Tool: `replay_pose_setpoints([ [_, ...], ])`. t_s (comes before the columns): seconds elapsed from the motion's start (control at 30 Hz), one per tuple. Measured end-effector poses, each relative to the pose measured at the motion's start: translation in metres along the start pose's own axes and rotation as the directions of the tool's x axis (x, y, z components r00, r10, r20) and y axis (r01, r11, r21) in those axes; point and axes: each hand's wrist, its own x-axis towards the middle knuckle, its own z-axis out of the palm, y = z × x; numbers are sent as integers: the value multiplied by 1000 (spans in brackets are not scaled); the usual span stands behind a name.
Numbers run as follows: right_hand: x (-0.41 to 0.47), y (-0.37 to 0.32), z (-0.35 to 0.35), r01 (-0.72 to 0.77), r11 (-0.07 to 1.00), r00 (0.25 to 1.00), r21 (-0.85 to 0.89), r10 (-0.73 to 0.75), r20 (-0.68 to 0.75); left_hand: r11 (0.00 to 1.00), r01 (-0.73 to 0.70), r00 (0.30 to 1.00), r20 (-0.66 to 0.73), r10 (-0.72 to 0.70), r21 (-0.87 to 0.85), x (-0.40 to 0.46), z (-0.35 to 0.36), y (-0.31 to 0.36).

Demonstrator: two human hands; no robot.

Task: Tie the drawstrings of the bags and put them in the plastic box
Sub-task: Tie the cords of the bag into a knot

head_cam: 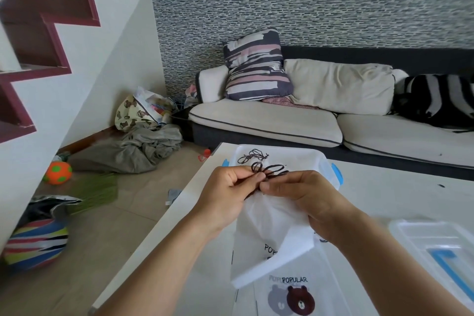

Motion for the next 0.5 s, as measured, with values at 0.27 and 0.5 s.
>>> replay_pose_setpoints([
  [0.27, 0, -3, -4, -17, 998, 996, 65, 11, 83, 1000, -8, 1000, 5, 8, 6, 1, -6, -1],
  [0.5, 4, 1, 7, 141, 964, 980, -226, -168, -106, 989, -78, 996, -23, 81, 127, 1, -4, -2],
])
